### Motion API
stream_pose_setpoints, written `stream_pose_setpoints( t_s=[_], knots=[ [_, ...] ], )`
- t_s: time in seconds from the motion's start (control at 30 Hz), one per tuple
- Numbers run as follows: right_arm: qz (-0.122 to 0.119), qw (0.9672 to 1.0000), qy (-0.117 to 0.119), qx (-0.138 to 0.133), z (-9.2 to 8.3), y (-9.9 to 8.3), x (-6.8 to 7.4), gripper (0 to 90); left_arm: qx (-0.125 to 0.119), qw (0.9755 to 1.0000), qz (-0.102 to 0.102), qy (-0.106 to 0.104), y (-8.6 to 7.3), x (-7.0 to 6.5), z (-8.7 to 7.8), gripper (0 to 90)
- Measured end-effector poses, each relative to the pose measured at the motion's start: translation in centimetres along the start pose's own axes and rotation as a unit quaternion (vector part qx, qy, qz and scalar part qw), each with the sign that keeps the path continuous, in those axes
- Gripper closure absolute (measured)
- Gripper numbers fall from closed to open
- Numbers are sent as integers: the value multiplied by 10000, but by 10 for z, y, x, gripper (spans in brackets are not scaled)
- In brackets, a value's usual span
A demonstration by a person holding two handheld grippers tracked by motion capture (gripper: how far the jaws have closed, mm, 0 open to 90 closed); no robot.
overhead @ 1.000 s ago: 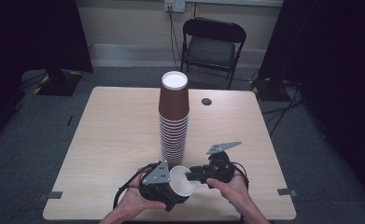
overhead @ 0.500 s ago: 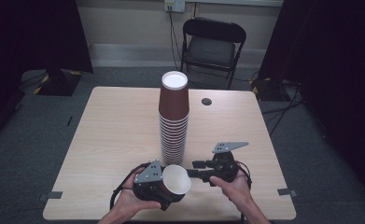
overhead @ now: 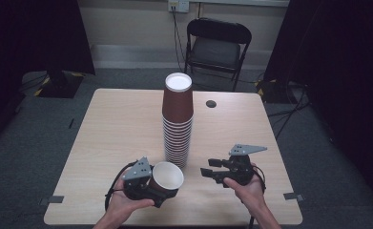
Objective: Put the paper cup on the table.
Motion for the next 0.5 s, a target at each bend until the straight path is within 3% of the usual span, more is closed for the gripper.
stream_pose_setpoints(
  t_s=[0.03, 0.33, 0.5],
  knots=[
    [-1, 9999, -146, -7, 0, -1, -5, 445, -136, 9997, -107, 156, 4, 8, -8, 93],
    [60, 9993, -355, -56, -1, -4, -14, 393, -353, 9971, -315, 604, 7, 29, -26, 93],
    [129, 9990, -427, -71, -2, -6, -21, 386, -498, 9917, -493, 1077, 11, 44, -31, 93]
  ],
)
Point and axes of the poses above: each handheld gripper's, and its own axes: z roughly forward along the jaws, y roughly out of its top, x roughly to its left, the point moved 3 cm from there along z, roughly forward along the jaws
